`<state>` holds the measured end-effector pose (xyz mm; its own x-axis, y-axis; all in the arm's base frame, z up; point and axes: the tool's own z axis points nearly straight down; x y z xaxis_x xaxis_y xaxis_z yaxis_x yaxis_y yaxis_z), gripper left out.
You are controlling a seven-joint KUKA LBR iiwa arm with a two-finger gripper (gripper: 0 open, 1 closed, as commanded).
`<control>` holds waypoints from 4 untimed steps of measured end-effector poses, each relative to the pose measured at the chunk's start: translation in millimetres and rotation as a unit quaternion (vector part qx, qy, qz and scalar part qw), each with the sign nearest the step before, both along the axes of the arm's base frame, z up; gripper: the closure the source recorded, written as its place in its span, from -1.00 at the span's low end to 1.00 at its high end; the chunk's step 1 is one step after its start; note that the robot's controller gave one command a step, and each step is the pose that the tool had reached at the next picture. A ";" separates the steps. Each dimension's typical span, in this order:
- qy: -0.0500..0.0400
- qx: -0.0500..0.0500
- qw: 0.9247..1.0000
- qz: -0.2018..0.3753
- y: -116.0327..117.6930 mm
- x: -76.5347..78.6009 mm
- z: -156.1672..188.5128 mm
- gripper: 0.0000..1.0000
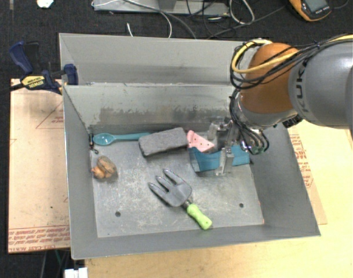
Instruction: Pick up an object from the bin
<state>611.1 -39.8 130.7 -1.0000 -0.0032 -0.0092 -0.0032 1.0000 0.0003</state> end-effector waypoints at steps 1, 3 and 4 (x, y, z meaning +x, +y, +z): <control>0.003 0.000 0.998 -0.057 11.2 3.0 -43.9 -1.00; 0.007 0.000 1.000 -0.012 6.6 3.8 -59.9 1.00; 0.007 0.000 1.000 -0.012 6.6 3.9 -59.9 1.00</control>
Offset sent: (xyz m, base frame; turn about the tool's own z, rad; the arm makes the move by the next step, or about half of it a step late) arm 0.0177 0.0211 -0.0607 0.0307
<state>615.0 -33.2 70.8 -0.9998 0.0199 0.0048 0.0199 0.9998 0.0005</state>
